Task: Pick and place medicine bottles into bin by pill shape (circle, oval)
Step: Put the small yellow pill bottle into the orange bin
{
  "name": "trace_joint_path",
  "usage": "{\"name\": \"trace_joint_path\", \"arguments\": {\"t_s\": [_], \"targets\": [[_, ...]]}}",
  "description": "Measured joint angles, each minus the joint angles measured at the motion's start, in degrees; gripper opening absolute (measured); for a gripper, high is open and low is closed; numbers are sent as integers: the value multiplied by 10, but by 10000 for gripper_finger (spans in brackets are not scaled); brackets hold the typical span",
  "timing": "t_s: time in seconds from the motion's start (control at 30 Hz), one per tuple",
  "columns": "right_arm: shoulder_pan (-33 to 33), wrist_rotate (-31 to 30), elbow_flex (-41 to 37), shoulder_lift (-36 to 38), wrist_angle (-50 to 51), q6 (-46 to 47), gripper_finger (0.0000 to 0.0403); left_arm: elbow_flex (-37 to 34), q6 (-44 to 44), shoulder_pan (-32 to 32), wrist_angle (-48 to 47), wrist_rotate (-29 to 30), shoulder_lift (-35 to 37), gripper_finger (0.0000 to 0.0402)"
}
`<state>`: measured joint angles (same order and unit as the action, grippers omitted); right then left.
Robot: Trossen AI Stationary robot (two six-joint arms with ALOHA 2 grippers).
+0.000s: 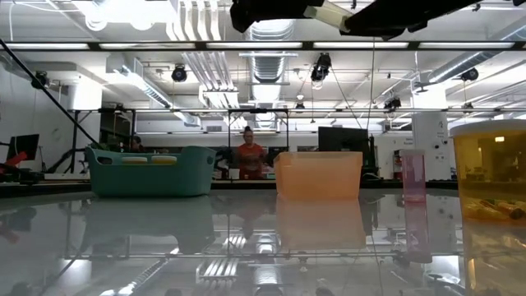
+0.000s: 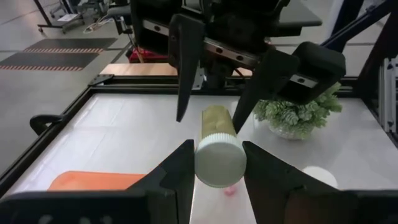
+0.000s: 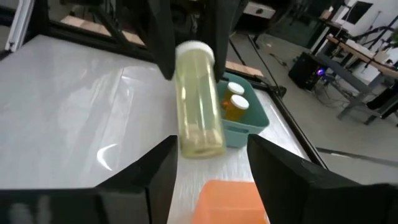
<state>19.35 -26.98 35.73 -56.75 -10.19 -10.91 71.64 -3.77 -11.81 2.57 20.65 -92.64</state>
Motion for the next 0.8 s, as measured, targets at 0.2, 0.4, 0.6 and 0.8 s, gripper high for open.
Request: {"name": "trace_joint_path", "arguments": {"t_s": [0.2,0.4,0.6,0.8], "targets": [[0,5,0,-5,-13,-6,177,0,0,0,0,0,0,100],[0,6,0,-18,-33,-18,166,0,0,0,0,0,0,100],[0,10,0,-30,-55,-29,138,0,0,1,0,1,0,100],[0,15,0,-30,-53,-34,98,-3,0,0,0,0,0,100]]}}
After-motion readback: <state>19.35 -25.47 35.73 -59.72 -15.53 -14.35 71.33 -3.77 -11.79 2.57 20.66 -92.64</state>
